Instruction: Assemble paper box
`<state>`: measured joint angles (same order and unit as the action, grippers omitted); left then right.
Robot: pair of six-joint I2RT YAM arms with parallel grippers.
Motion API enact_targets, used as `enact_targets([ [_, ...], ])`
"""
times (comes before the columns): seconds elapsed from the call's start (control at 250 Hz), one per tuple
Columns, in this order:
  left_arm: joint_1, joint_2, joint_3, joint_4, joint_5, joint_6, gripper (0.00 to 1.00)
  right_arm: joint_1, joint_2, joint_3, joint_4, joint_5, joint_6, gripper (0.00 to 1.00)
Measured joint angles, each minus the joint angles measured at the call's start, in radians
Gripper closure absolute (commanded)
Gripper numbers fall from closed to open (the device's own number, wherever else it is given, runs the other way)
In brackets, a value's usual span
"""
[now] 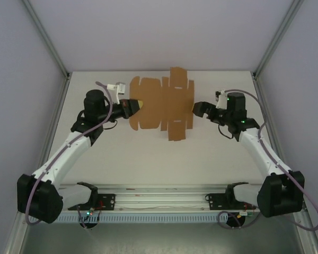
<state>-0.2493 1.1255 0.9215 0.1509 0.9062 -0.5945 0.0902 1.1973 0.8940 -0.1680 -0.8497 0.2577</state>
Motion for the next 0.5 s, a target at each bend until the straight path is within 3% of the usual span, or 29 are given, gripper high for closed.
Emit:
enact_targets([
  [0.144, 0.000, -0.045, 0.000, 0.042, 0.031, -0.046, 1.00, -0.009, 0.000, -0.006, 0.083, -0.143, 0.026, 0.21],
  [0.252, 0.000, -0.068, 0.000, 0.048, 0.033, -0.065, 1.00, -0.009, 0.000, -0.010, 0.162, -0.240, 0.059, 0.46],
  [0.312, 0.000, -0.075, 0.000, 0.048, 0.031, -0.071, 1.00, -0.009, 0.000, -0.010, 0.175, -0.271, 0.072, 0.55],
  [0.396, 0.000, -0.082, 0.000, 0.038, 0.020, -0.070, 1.00, -0.012, -0.001, -0.010, 0.182, -0.292, 0.079, 0.67],
  [0.5, 0.000, -0.090, 0.000, 0.010, -0.006, -0.061, 1.00, -0.015, -0.011, -0.010, 0.157, -0.295, 0.055, 0.91],
])
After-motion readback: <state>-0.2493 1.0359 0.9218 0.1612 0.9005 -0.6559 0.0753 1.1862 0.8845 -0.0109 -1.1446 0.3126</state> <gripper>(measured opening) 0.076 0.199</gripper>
